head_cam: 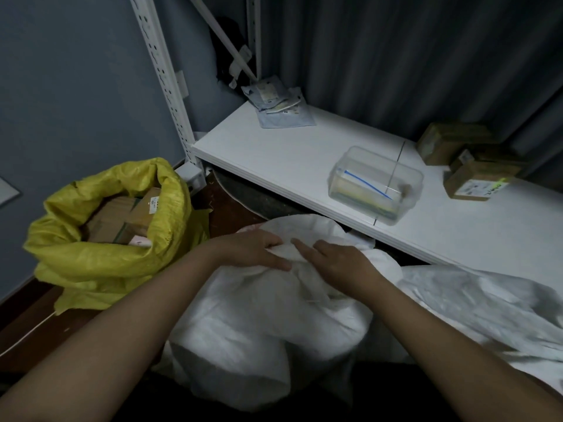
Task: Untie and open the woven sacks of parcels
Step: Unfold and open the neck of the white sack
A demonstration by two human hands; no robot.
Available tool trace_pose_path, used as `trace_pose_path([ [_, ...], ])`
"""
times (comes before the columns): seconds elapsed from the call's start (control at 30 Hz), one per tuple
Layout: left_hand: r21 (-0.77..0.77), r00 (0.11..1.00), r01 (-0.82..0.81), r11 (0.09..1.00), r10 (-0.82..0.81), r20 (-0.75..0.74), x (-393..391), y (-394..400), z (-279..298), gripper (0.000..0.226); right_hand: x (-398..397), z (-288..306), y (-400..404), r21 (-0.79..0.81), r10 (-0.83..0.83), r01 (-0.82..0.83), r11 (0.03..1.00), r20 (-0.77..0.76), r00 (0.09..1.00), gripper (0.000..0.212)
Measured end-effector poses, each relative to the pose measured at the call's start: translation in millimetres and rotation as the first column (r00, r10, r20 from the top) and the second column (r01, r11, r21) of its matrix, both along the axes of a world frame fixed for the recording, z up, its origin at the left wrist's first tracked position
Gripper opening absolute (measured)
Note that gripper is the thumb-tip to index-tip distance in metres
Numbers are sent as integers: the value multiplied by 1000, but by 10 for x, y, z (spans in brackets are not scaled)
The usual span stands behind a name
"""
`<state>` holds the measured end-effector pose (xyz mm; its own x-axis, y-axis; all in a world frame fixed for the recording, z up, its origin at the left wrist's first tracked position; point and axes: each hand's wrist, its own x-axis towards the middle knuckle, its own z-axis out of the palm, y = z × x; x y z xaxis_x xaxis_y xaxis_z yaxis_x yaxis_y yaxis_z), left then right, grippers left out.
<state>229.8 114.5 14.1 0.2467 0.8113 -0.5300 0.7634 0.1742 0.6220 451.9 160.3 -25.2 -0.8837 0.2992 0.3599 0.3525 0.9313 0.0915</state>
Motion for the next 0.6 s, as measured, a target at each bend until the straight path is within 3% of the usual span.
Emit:
trace_pose_path([
  [0.07, 32, 997, -22, 999, 20, 69, 37, -45, 31, 33, 62, 38, 6, 39, 12, -14, 999, 39, 999, 73],
  [0.13, 53, 985, -58, 997, 48, 165, 50, -87, 43, 33, 133, 67, 30, 67, -4, 0, 998, 52, 999, 83],
  [0.17, 69, 984, -58, 996, 45, 175, 43, -97, 31, 34, 153, 89, 25, 27, -3, 1, 1000, 50, 999, 78],
  [0.23, 144, 980, -63, 988, 34, 197, 32, -109, 13, 30, 133, 200, -26, -274, -46, 69, 959, 86, 995, 64],
  [0.3, 257, 980, -104, 961, 55, 192, 34, -111, 6, 22, 71, 318, -110, -653, -150, 223, 724, 167, 974, 59],
  [0.33, 307, 980, -108, 945, 50, 190, 50, -126, 22, 20, 39, 338, -145, -769, -186, 225, 599, 140, 972, 52],
  [0.37, 348, 983, -102, 932, 41, 180, 71, -145, 33, 19, 3, 348, -174, -832, -221, 175, 526, 65, 973, 40],
  [0.4, 376, 982, -100, 921, 32, 185, 85, -172, 45, 20, -31, 354, -201, -850, -251, 108, 516, -30, 967, 28],
  [0.5, 312, 982, -107, 944, 53, 179, 17, -232, 69, 35, -66, 366, -251, -729, -274, 30, 683, -218, 937, 19],
  [0.6, 174, 999, -53, 983, 51, 13, -102, -257, 49, 29, -45, 387, -309, -527, -237, 62, 848, -271, 933, 24],
])
